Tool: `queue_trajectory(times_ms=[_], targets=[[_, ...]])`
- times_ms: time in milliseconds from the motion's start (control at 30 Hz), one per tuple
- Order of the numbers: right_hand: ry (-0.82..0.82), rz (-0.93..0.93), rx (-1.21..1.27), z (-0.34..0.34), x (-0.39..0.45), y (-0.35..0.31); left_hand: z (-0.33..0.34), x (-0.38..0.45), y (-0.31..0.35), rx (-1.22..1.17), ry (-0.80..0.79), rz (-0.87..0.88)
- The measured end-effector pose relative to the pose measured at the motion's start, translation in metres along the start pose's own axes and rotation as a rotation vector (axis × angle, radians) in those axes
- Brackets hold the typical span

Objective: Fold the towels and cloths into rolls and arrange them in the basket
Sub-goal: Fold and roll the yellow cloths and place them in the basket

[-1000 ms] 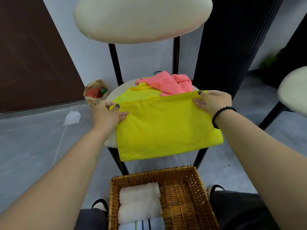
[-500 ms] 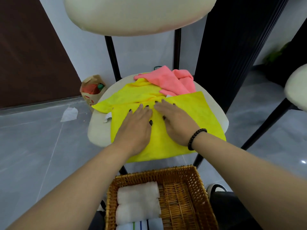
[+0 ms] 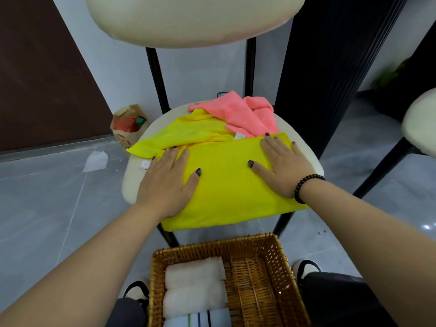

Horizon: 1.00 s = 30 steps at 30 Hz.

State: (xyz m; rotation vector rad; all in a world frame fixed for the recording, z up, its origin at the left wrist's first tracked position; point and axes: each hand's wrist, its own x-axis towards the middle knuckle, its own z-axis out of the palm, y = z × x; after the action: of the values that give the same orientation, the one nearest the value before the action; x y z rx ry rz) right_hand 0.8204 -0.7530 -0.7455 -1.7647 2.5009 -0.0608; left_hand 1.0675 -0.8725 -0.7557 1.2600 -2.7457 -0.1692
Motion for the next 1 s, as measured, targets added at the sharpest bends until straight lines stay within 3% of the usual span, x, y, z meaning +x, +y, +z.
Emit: queue_trajectory(times_ms=[167,233,333,433,800,900,1000], targets=[[0.037,0.137,0.069,-0.003,-0.001,0.017,-0.009,0.001,0.002,0.060,-0.057,-0.037],[0.158,0.154,0.049,-0.004,-0.004,0.011,-0.012,-0.002,0.013,0.104,0.044,-0.006],[0.315,-0.072,0.050,0.002,-0.017,-0.023,-0.004,-0.014,0.038,0.059,0.212,0.183],[0.296,-0.252,0.053,0.021,-0.029,-0.055,0.015,-0.019,0.048,0.063,0.178,0.234],[0.247,-0.055,0.059,0.019,-0.029,0.004,0.017,-0.026,0.017,0.132,0.290,0.275],[0.379,-0.128,0.040,0.023,-0.040,-0.019,0.022,-0.037,0.041,0.184,0.382,0.379],[0.458,-0.238,0.017,0.042,-0.049,-0.053,0.039,-0.048,0.062,0.215,0.353,0.411]])
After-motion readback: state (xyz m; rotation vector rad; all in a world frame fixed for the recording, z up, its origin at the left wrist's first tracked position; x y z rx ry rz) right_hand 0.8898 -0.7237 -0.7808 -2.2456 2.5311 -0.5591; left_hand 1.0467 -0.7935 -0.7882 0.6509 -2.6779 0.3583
